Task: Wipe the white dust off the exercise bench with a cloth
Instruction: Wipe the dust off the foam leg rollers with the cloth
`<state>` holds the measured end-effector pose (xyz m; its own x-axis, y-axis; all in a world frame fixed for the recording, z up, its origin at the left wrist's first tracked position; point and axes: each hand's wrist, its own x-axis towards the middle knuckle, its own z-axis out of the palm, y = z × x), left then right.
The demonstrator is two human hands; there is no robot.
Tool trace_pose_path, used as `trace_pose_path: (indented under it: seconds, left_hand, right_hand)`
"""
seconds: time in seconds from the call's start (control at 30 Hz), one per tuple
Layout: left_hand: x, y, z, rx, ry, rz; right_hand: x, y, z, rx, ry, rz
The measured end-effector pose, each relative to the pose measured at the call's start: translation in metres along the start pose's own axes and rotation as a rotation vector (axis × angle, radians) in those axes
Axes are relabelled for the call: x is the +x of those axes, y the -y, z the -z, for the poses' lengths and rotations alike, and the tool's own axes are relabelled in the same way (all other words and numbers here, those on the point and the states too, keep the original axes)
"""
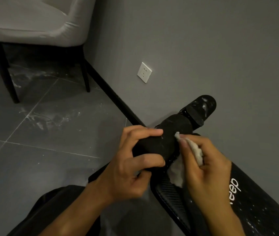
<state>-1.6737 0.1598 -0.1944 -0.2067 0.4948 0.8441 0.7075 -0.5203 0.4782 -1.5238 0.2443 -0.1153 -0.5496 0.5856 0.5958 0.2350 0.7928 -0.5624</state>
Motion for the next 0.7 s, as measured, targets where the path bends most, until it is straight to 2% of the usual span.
trace_pose_path:
  seconds: [0.2, 0.33, 0.43, 0.6, 0.7]
  left_hand:
    - [0.0, -0.001, -0.003, -0.007, -0.015, 0.022]
    - [-0.005, -0.002, -0.003, -0.071, -0.035, 0.058]
    - [-0.008, -0.001, -0.005, -0.078, -0.046, 0.017]
    - [-0.005, 0.0, -0.005, -0.051, -0.037, -0.003]
    - [-0.007, -0.006, -0.002, -0.129, -0.045, 0.035]
  right_hand:
    - [0.025, -0.005, -0.009, -0.002, -0.133, -0.194]
    - [-0.003, 0.019, -0.012, 0.077, -0.049, -0.066]
    - [-0.018, 0.023, -0.01, 0.098, -0.002, 0.003]
    - [0.014, 0.009, -0.007, 0.011, -0.112, -0.233]
    - [0.006, 0.023, -0.013, 0.099, -0.078, -0.203]
